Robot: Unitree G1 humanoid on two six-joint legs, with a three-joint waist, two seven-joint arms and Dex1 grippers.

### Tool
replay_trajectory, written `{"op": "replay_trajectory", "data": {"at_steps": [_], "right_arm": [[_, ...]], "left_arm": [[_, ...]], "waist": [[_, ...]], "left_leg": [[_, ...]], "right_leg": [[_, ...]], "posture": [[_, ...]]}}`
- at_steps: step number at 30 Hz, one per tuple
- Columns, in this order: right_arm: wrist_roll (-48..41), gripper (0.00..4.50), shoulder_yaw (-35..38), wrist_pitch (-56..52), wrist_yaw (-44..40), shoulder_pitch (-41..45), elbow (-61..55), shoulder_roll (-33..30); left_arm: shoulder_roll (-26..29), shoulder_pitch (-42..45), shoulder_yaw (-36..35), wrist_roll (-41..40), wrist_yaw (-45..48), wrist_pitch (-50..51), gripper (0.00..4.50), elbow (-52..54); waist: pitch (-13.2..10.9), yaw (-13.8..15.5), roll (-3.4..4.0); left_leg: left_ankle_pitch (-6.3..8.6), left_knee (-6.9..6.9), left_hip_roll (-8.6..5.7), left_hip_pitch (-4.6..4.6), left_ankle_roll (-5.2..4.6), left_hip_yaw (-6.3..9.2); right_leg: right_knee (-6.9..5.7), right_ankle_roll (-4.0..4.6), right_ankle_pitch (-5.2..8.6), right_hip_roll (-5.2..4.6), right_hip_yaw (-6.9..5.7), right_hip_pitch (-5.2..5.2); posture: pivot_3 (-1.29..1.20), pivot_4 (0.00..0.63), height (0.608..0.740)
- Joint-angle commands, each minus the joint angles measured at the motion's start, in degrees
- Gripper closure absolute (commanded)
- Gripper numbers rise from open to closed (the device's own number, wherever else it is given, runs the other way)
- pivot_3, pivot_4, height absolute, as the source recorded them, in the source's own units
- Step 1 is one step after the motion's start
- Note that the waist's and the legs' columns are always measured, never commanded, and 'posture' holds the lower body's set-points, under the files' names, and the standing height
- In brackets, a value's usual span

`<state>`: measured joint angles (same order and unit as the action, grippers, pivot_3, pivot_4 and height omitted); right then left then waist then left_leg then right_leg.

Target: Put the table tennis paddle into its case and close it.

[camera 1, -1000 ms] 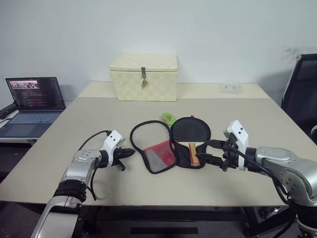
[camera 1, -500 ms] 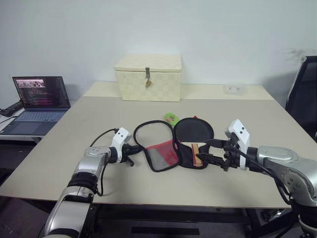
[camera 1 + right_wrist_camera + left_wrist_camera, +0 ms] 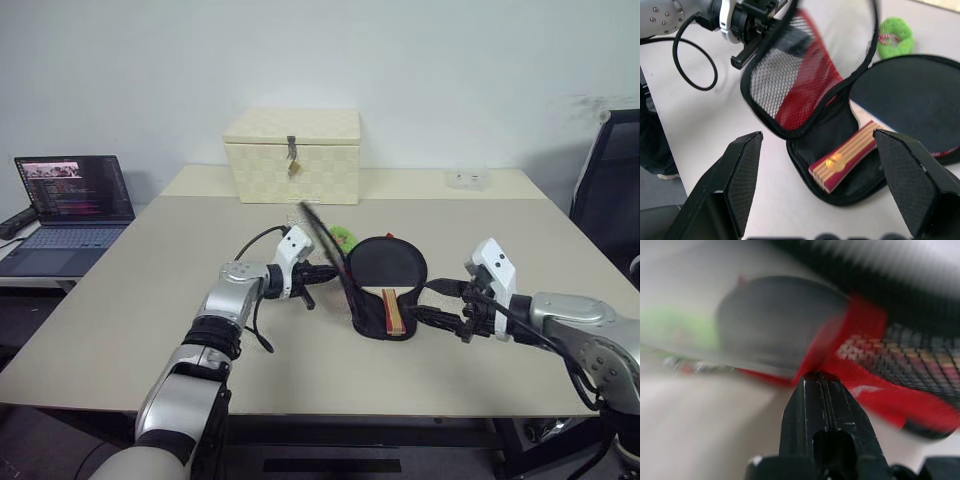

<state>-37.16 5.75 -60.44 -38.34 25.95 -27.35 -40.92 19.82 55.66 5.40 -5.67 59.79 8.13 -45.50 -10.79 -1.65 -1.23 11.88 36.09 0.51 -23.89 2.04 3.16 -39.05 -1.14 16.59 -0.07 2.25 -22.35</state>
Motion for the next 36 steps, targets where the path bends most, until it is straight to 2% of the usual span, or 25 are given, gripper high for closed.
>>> {"op": "replay_trajectory", "data": {"at_steps": [1, 10, 15, 18, 20, 24, 31, 36], "right_arm": [[-0.7, 0.61, 2.0, 1.2, 0.1, 0.4, -1.2, -0.9], [-0.6, 0.61, 3.3, 1.1, 0.3, 0.2, 0.0, -1.7], [0.6, 0.61, 3.7, 0.4, 3.7, 2.3, 5.7, 0.5], [3.8, 0.02, 2.9, 1.6, 9.8, 5.4, 12.6, 4.9], [5.5, 0.02, 2.5, 1.9, 11.9, 6.9, 15.6, 6.7], [9.6, 0.02, 1.8, 3.6, 17.5, 11.1, 25.1, 12.6], [11.1, 0.02, 2.2, 2.9, 19.3, 14.5, 33.2, 18.0], [11.7, 0.02, 1.2, 3.0, 18.9, 14.5, 35.1, 19.5]], "left_arm": [[-1.1, 3.6, 0.6, 0.7, 0.8, -2.5, 4.49, -1.4], [-3.2, 6.4, 0.5, 2.3, -0.5, -7.2, 4.49, -8.7], [-1.8, 4.0, -2.2, -0.5, 0.8, -7.4, 4.49, -6.1], [0.4, 0.2, -4.8, -4.1, 3.9, -4.8, 4.5, -0.1], [1.7, -2.0, -5.8, -5.9, 5.0, -2.6, 4.5, 3.9], [7.6, -8.3, -9.8, -10.9, 6.2, 5.4, 4.5, 16.1], [12.9, -17.0, -12.8, -15.5, 3.1, 14.7, 4.5, 32.7], [14.3, -20.0, -13.8, -17.2, 0.5, 18.0, 4.5, 38.4]], "waist": [[0.0, 0.0, 0.0], [0.0, -0.1, 0.0], [0.0, -0.3, -0.01], [0.0, -0.8, 0.0], [0.0, -0.8, 0.01], [0.0, -1.2, 0.02], [0.0, -0.6, 0.02], [0.0, -0.2, 0.02]], "left_leg": [[0.0, 0.0, -0.01, 0.0, 0.0, 0.0], [0.0, 0.0, -0.01, 0.0, 0.0, -0.01], [0.0, 0.0, 0.0, 0.01, 0.0, -0.02], [0.0, -0.03, 0.06, 0.08, 0.0, -0.09], [-0.01, -0.04, 0.08, 0.1, 0.01, -0.1], [-0.01, -0.03, 0.09, 0.05, 0.01, -0.1], [-0.01, -0.03, 0.04, 0.03, 0.01, -0.09], [0.0, -0.02, 0.06, 0.03, 0.01, -0.05]], "right_leg": [[0.0, 0.0, 0.0, 0.0, 0.0, 0.0], [0.01, -0.01, 0.0, 0.02, 0.01, 0.0], [0.0, 0.0, 0.0, 0.02, 0.02, 0.0], [-0.05, 0.01, 0.0, 0.04, 0.09, -0.01], [-0.08, 0.01, -0.01, 0.04, 0.11, -0.01], [-0.07, 0.02, -0.01, 0.03, 0.13, -0.06], [-0.06, 0.02, -0.01, -0.05, 0.12, -0.07], [-0.07, 0.02, -0.01, -0.04, 0.1, -0.06]], "posture": [[0.0, 0.15, 0.74], [0.0, 0.15, 0.74], [0.0, 0.15, 0.74], [0.0, 0.15, 0.74], [0.0, 0.15, 0.74], [0.0, 0.15, 0.74], [0.0, 0.15, 0.74], [0.0, 0.15, 0.74]]}}
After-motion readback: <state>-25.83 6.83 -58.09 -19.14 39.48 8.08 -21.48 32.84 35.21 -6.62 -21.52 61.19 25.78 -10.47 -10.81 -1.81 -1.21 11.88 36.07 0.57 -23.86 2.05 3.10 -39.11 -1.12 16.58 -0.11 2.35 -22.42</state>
